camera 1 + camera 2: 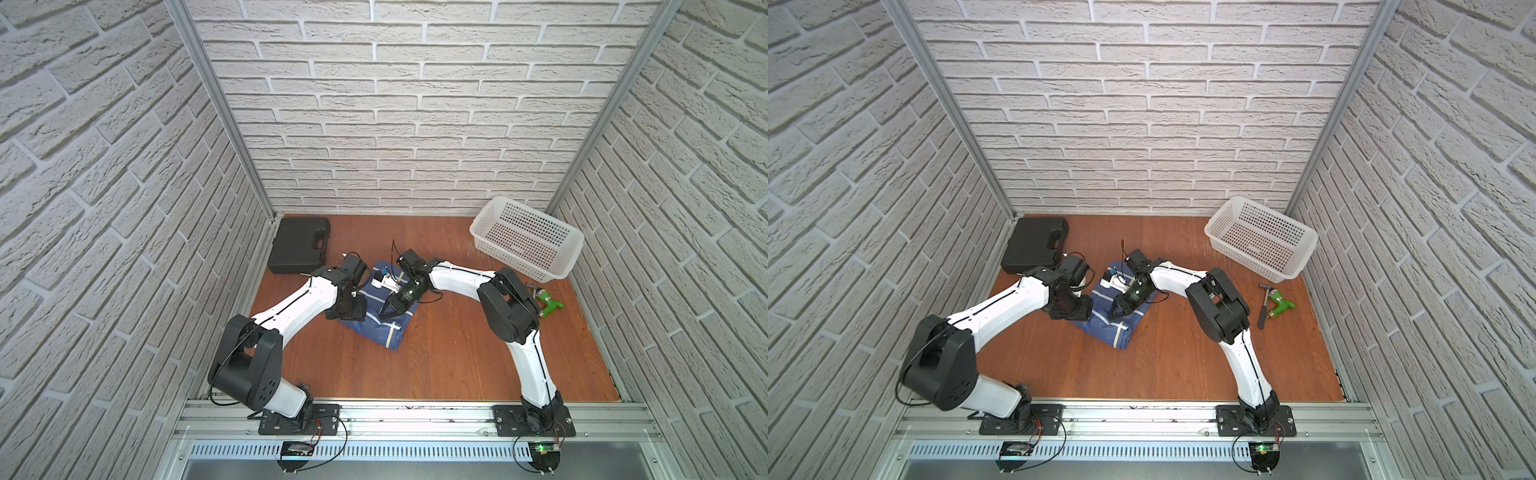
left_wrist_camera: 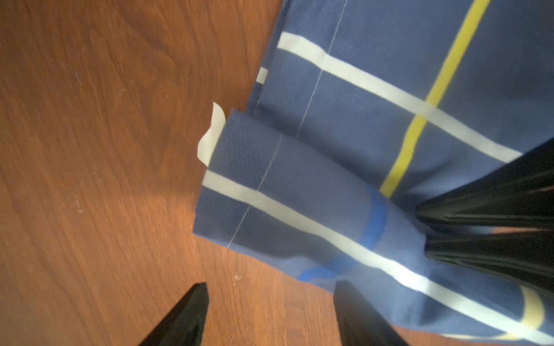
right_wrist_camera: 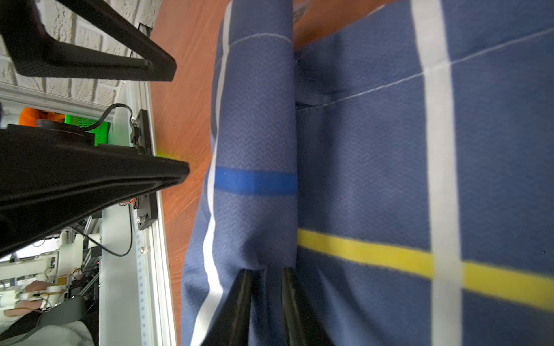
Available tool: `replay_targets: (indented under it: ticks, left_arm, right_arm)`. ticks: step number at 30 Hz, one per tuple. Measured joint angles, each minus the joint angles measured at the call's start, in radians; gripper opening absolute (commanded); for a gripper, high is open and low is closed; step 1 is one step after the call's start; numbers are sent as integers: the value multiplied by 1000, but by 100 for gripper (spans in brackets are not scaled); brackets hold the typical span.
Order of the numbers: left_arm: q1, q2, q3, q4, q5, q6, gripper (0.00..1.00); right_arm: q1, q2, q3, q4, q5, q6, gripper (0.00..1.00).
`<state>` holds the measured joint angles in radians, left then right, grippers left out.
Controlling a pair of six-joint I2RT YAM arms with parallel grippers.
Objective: Roll up the pillowcase
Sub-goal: Roll the pillowcase at the center of the board.
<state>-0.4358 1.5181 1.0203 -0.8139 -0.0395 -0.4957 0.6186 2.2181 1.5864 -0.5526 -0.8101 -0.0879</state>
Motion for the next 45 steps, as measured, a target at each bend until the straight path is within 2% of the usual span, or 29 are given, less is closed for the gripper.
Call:
replay_targets:
  ticks: [7, 10, 13, 18, 22, 27, 32, 45]
  left_arm:
    - [52, 81, 13, 46, 27, 11, 70]
    - [62, 119, 33, 53, 40, 13, 69]
    - [65, 165, 57, 57, 48, 14, 68]
    - [67, 216, 95, 51, 50, 26, 66]
    - [68, 230, 119, 51, 56, 34, 66]
    - [68, 243, 131, 51, 66, 48, 66]
    - [69, 253, 135, 50, 68, 58, 66]
    - [91, 277, 141, 52, 79, 92, 66]
  right_arm:
    - [-1, -36, -40, 28, 95, -24, 37]
    - [3, -105, -93, 44, 153, -31, 44]
    - [10, -204, -149, 54, 214, -37, 46]
    - [51, -402, -267, 111, 286, -43, 43]
    - [139, -490, -375, 181, 327, -51, 37]
    - [218, -450, -447, 250, 442, -88, 29]
    - [196, -390, -448, 285, 541, -104, 23]
    - [174, -360, -550, 404, 540, -64, 24]
